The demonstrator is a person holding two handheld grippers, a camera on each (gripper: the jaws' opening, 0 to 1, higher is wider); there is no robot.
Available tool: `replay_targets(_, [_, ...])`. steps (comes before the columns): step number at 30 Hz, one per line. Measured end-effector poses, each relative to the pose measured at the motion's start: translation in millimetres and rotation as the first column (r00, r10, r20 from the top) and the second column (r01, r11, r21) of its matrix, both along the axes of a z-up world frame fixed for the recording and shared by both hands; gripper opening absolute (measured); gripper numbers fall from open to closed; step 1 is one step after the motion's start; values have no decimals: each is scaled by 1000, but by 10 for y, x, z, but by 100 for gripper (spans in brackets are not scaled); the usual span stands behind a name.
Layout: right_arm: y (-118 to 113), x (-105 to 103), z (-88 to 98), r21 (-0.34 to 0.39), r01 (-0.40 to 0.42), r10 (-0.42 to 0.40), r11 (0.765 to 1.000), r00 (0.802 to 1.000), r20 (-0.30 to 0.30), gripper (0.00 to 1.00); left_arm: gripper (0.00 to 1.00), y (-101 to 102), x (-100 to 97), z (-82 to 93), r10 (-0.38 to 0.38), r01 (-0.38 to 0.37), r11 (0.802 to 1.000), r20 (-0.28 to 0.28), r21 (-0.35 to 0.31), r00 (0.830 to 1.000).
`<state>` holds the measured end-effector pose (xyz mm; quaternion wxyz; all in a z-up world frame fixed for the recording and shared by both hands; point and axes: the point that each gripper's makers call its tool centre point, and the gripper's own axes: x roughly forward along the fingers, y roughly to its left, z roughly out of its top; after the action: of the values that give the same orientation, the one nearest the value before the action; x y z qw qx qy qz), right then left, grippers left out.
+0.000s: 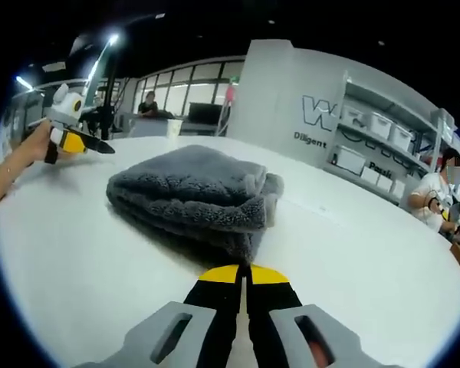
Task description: Open the folded towel by lifting each exposed corner and separating the folded layers until the towel lies flat within the target outline without major curled edges
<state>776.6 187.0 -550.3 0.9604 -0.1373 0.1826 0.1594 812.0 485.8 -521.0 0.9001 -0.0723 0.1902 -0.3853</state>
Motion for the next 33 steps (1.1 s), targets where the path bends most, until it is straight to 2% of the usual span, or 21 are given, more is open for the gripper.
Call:
replay_targets(7, [-67,-60,26,-7,-6,6,1000,1000,-24,0,87,30,16,-26,4,-4,1000,-6,10,1000])
replay_targets(11, [-197,-66,5,-13,19,-19,1000,999,-26,0,87,-13,-11,11,-13,13,1000,-15,-29,1000])
replay_targets(13, [-290,-67,-6,-10,47,-47,999,998,-35,0,86,-26,-18,27,-18,17,999,-14,-39,1000])
replay_targets(20, [-609,-62,-6,-34,136,-137,990,990,-29,0,86,-6,-6,-9,-9,8,1000,-18,-18,1000])
replay_targets(28, [-829,-70,-4,-63,201,-202,978,979,-22,0,86,-21,-18,-27,-11,11,1000,-20,-8,1000])
replay_targets(33, [-1025,-90,-1,-65,265,-266,962,964,-17,0,86,-24,-20,-29,-11,11,1000,-22,-8,1000])
